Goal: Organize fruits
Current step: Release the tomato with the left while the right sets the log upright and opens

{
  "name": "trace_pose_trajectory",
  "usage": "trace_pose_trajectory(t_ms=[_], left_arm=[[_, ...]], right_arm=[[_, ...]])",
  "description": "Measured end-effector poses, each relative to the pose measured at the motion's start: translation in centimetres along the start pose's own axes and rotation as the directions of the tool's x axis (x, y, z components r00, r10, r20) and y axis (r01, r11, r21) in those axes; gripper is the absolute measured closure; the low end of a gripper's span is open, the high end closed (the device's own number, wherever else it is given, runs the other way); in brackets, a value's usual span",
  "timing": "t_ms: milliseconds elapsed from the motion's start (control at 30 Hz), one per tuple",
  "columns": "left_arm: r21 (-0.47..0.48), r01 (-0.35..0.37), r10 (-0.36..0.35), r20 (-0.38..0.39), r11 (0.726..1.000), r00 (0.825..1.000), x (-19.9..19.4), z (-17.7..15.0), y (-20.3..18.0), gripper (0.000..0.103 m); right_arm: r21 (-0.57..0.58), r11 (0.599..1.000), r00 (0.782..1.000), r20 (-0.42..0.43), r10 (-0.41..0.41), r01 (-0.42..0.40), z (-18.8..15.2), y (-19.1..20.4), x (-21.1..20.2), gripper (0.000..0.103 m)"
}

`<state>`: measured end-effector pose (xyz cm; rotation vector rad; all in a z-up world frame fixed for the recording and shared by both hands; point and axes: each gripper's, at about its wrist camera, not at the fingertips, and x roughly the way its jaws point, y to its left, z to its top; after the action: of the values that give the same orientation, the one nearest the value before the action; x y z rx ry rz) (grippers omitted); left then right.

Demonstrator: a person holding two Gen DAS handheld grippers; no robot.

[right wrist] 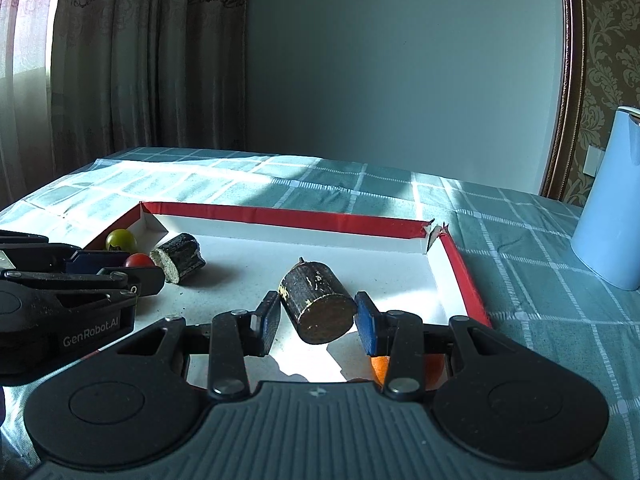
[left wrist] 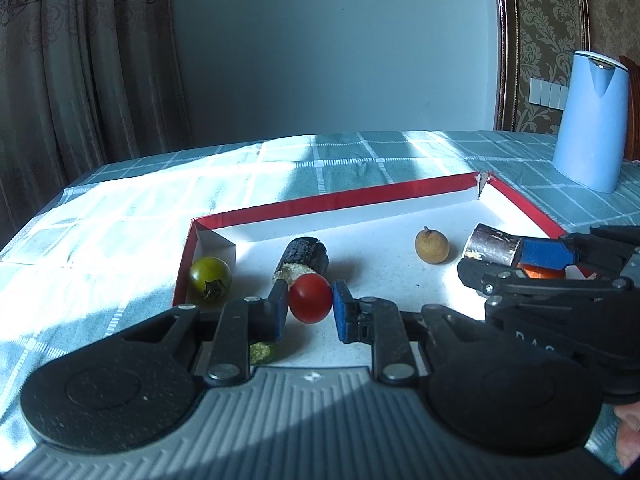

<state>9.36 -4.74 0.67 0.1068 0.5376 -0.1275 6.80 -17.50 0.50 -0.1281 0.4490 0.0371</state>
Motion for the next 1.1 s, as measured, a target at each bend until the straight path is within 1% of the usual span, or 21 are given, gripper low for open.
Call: trace_pose_trajectory(t_ms=[233,467,533,633,700,733,767,800,833,967,1000,1067,1100], left_arm=[[-0.009,-0.031,0.030,-0.031,0.999,0.999,1.7,0.3,0.0,0.081],[-0.020,-0.043,0.042,-0.061,0.999,0.997,3.0,0.4,0.1,0.081],[-0.019,-0.039,0.037,-0.066,0.999,0.997,3.2,0.5,0.0,0.080],[-0.012,-0.041,0.040,-0.058,0.999,0.997,3.1,0.4,-0.1,0.073],[-0.007,-0.036,0.036,-0.046,0.999,0.998,3.0,0.4,-0.2,0.056],[-0.009,-0.038,0.037,-0.037,0.999,0.999,2.8,0.3,-0.2,0.053],[-0.008,-0.043,0.043,-0.027,0.999,0.999,2.7,0.3,-0.3,0.047],[-0.010,-0.052,0.052,-0.022,0.999,0.998,2.6,0.3,-0.3,0.043],[-0.015,-0.055,0.054,-0.021,0.998,0.998,2.6,0.4,-0.2,0.042],[-0.035,-0.046,0.045,-0.012,0.998,0.999,2.4,0.4,0.3,0.033],[-0.036,-0.042,0.042,-0.002,0.998,0.999,2.1,0.3,0.4,0.029],[-0.039,-0.045,0.046,0.027,0.998,0.999,1.3,0.1,0.6,0.024],[-0.039,-0.049,0.050,0.043,0.998,0.998,0.8,0.0,0.8,0.021]], right_arm=[[0.008,1.000,0.999,-0.033,-0.008,0.008,0.2,0.2,1.7,0.063],[0.050,0.999,0.998,-0.070,-0.002,0.006,0.6,-0.3,3.5,0.063],[0.052,0.999,0.997,-0.078,-0.005,0.010,0.7,-0.3,3.9,0.063],[0.064,0.998,0.996,-0.094,-0.001,0.007,0.7,-0.4,4.4,0.063],[0.059,0.998,0.995,-0.102,0.003,0.003,0.7,-0.3,4.5,0.063],[0.058,0.998,0.995,-0.101,-0.001,0.007,0.7,-0.3,4.5,0.063],[0.059,0.998,0.995,-0.101,-0.001,0.007,0.7,-0.4,4.5,0.063],[0.061,0.998,0.995,-0.101,0.003,0.003,0.7,-0.4,4.5,0.063],[0.060,0.998,0.994,-0.106,0.003,0.004,0.8,-0.4,4.5,0.063],[0.038,0.999,0.995,-0.095,-0.017,0.020,0.8,-0.3,4.2,0.062],[0.036,0.999,0.996,-0.089,-0.017,0.020,0.7,-0.4,4.0,0.060],[0.036,0.999,0.997,-0.072,-0.020,0.023,0.6,-0.6,3.3,0.055],[0.040,0.999,0.998,-0.063,-0.019,0.022,0.5,-0.8,2.9,0.047]])
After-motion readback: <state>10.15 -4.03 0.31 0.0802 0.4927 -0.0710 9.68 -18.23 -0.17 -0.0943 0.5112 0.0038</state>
